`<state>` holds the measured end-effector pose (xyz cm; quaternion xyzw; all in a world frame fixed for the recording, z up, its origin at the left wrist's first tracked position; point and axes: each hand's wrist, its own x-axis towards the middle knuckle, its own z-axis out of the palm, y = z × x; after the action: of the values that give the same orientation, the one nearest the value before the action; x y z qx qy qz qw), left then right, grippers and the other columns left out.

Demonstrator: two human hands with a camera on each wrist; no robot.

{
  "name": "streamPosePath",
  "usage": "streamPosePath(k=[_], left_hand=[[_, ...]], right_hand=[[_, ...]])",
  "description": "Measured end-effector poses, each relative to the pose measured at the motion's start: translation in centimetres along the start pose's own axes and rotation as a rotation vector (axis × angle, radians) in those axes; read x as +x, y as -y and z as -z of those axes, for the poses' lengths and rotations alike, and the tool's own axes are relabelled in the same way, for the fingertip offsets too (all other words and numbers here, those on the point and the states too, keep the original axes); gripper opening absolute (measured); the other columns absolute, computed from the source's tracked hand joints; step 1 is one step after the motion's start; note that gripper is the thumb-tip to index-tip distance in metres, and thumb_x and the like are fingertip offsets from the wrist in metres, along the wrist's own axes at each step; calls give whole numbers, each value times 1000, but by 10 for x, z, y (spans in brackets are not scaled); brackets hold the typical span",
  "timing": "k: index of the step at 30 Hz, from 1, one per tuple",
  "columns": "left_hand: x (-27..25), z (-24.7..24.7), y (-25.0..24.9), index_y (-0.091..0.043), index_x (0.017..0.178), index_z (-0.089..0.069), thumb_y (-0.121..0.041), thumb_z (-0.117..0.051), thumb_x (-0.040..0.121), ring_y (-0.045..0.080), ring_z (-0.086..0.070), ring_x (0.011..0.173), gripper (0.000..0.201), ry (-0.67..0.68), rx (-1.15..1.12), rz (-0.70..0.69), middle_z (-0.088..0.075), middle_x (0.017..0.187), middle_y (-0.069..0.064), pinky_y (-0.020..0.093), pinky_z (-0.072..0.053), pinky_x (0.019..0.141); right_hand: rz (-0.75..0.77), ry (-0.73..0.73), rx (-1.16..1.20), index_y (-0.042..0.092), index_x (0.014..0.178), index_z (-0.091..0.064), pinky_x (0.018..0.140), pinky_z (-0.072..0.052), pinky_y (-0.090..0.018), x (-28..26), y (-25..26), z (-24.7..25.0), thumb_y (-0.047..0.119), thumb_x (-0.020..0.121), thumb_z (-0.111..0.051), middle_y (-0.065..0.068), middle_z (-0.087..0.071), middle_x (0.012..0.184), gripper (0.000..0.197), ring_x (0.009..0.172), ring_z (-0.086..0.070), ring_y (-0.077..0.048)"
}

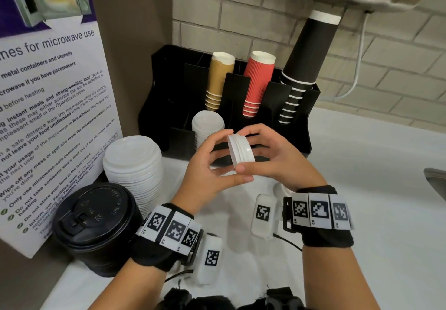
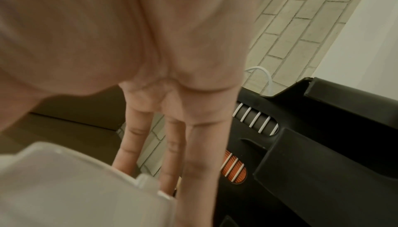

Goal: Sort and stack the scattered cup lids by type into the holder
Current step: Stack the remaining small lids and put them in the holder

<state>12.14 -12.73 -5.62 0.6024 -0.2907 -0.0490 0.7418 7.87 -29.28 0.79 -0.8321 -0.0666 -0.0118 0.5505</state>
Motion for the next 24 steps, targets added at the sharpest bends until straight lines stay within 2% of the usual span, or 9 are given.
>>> streamPosePath(k=[4, 6, 8, 10, 12, 14, 16, 20, 24], left_hand=[[0, -1, 4, -40, 130, -46, -33, -85, 53, 7, -55, 121, 87, -40, 13, 12, -54, 128, -25, 29, -55, 91], [0, 0, 6, -41, 134, -41, -35, -84, 53, 8, -52, 126, 92, -94, -15, 41, -47, 138, -18, 26, -53, 94], [0, 1, 9, -37, 136, -40, -38, -82, 59, 10, -51, 124, 88, -158, 5, 96, -45, 140, -11, 12, -51, 86], [1, 3, 15, -29, 130, -48, -32, -80, 73, 12, -53, 119, 65, -187, 127, 142, -46, 136, -5, 4, -46, 75], [2, 5, 20, -30, 118, -54, -25, -76, 81, 11, -55, 114, 43, -170, 232, 188, -48, 129, -3, 0, -43, 72], [2, 7, 24, -32, 109, -57, -24, -75, 83, 6, -55, 107, 33, -139, 263, 229, -49, 126, -4, -1, -41, 69], [3, 7, 25, -36, 104, -57, -23, -74, 83, 8, -55, 106, 30, -120, 276, 253, -50, 123, -5, 0, -42, 68], [4, 8, 26, -35, 102, -57, -22, -74, 83, 12, -54, 106, 29, -107, 289, 286, -51, 122, -3, 2, -44, 63], [3, 10, 28, -32, 107, -58, -25, -74, 83, 2, -54, 101, 29, -112, 321, 313, -52, 123, -6, 6, -42, 69]], right_hand=[[14, -12, -67, 31, 116, -56, 85, -56, -26, 6, 0, -1, 24, 67, -86, 7, -66, 109, 57, 101, -65, -8], [25, -5, -118, 31, 115, -56, 81, -54, -20, 16, 4, 2, 22, 67, -85, 8, -65, 110, 57, 99, -64, -5], [47, -62, -172, 28, 117, -54, 76, -51, -13, 36, 9, 7, 20, 67, -85, 7, -63, 109, 59, 96, -63, -5], [91, -137, -304, 23, 118, -52, 76, -48, -9, 63, 14, 9, 19, 68, -85, 8, -60, 108, 60, 97, -60, -5], [135, -117, -481, 18, 120, -52, 85, -47, -17, 93, 16, 7, 19, 70, -83, 5, -58, 111, 59, 103, -57, -12], [132, -26, -610, 17, 125, -50, 89, -43, -25, 120, 14, -1, 19, 73, -80, 0, -56, 122, 60, 113, -52, -18], [122, 54, -712, 18, 128, -49, 90, -41, -27, 141, 11, -10, 17, 75, -76, -5, -53, 129, 59, 117, -50, -21], [132, 155, -847, 13, 126, -52, 92, -46, -36, 157, 1, -26, 10, 77, -69, -11, -56, 123, 51, 111, -53, -26], [99, 165, -945, 16, 127, -49, 93, -45, -40, 153, -8, -30, 19, 72, -78, -11, -48, 126, 62, 115, -47, -26]])
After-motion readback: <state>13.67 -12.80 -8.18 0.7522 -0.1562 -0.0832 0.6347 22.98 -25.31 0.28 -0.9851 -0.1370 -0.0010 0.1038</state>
